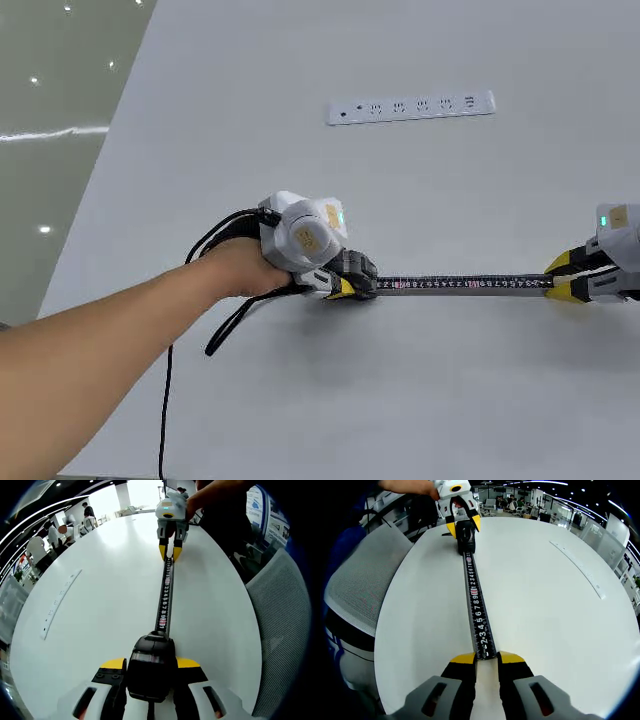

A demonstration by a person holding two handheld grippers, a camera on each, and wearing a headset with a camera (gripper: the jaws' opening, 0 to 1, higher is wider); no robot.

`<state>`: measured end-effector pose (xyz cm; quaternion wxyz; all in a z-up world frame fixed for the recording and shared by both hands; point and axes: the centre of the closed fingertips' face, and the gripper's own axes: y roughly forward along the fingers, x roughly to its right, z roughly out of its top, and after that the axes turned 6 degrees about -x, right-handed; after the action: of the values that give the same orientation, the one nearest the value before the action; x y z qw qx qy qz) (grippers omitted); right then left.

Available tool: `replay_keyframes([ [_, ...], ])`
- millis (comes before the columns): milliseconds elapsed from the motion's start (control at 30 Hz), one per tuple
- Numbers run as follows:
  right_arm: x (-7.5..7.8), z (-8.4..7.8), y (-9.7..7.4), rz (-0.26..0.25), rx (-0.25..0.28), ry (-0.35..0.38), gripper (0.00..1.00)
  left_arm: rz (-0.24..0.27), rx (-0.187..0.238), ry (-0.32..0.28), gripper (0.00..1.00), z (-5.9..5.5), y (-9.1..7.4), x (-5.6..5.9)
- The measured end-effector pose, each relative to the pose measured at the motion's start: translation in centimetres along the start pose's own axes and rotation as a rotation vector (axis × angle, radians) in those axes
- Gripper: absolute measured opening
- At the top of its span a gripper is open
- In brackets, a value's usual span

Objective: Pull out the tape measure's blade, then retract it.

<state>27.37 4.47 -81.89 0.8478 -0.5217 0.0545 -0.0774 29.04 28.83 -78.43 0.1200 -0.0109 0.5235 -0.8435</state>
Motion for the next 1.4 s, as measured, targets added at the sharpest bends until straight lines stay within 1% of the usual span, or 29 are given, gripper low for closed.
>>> replay_keyframes([
  [33,0.0,0.0,0.0,-0.002,-0.003,0.007,0.12,0.002,-0.006,-0.033,0.33,-0.1,0.0,-0.1],
  [367,0.0,0.0,0.0,-0.014,0.000,0.031,0.13,0.016,-0.005,-0.097,0.36,-0.5,0.0,0.0],
  [467,0.0,0.0,0.0,-0.017,0.004,0.052,0.13,0.014,-0.005,-0.122,0.41,-0.9,-0.1,0.2],
  [500,-0.1,0.0,0.0,-0.017,0.006,0.069,0.14,0.016,-0.002,-0.129,0.43,-0.9,-0.2,0.2],
  [533,-0.1,0.0,0.0,-0.015,0.007,0.083,0.14,0.020,0.006,-0.152,0.43,-0.8,-0.3,0.2],
  [600,-0.1,0.0,0.0,-0.017,0.008,0.087,0.15,0.039,0.017,-0.182,0.44,-0.9,-0.5,-0.1],
  [667,-0.3,0.1,0.0,-0.016,0.013,0.111,0.17,0.040,0.019,-0.191,0.46,-1.0,-0.7,0.0],
  [733,-0.4,0.1,0.0,-0.021,0.015,0.119,0.19,0.051,0.019,-0.202,0.47,-1.2,-0.9,-0.1],
  [767,-0.5,0.2,0.0,-0.022,0.019,0.138,0.20,0.053,0.021,-0.218,0.47,-1.3,-1.1,0.0],
  [833,-0.6,0.2,0.0,-0.026,0.021,0.150,0.23,0.058,0.032,-0.237,0.49,-1.3,-1.3,0.0],
  [933,-0.6,0.2,-0.1,-0.048,0.030,0.188,0.28,0.064,0.048,-0.283,0.50,-1.5,-1.7,0.1],
  [967,-0.6,0.2,-0.2,-0.050,0.037,0.198,0.29,0.067,0.045,-0.282,0.51,-1.7,-1.8,0.2],
  [1033,-0.6,0.3,-0.4,-0.059,0.049,0.218,0.29,0.082,0.041,-0.298,0.57,-2.0,-1.9,0.3],
  [1067,-0.6,0.3,-0.5,-0.066,0.052,0.228,0.30,0.086,0.049,-0.311,0.58,-2.0,-2.0,0.3],
  [1100,-0.6,0.4,-0.6,-0.074,0.063,0.237,0.30,0.090,0.059,-0.348,0.59,-2.0,-2.1,0.4],
  [1167,-0.5,0.5,-0.9,-0.086,0.079,0.260,0.30,0.098,0.068,-0.365,0.60,-2.1,-2.3,0.4],
  [1233,-0.3,0.5,-1.1,-0.105,0.092,0.291,0.33,0.100,0.066,-0.390,0.61,-2.3,-2.4,0.8],
  [1300,-0.2,0.5,-1.4,-0.120,0.109,0.306,0.35,0.114,0.069,-0.405,0.63,-2.3,-2.6,1.0],
  [1333,-0.2,0.5,-1.5,-0.129,0.111,0.325,0.36,0.118,0.073,-0.425,0.63,-2.3,-2.7,1.1],
  [1400,-0.4,0.5,-1.8,-0.134,0.115,0.333,0.37,0.126,0.086,-0.455,0.64,-2.2,-2.9,1.2],
])
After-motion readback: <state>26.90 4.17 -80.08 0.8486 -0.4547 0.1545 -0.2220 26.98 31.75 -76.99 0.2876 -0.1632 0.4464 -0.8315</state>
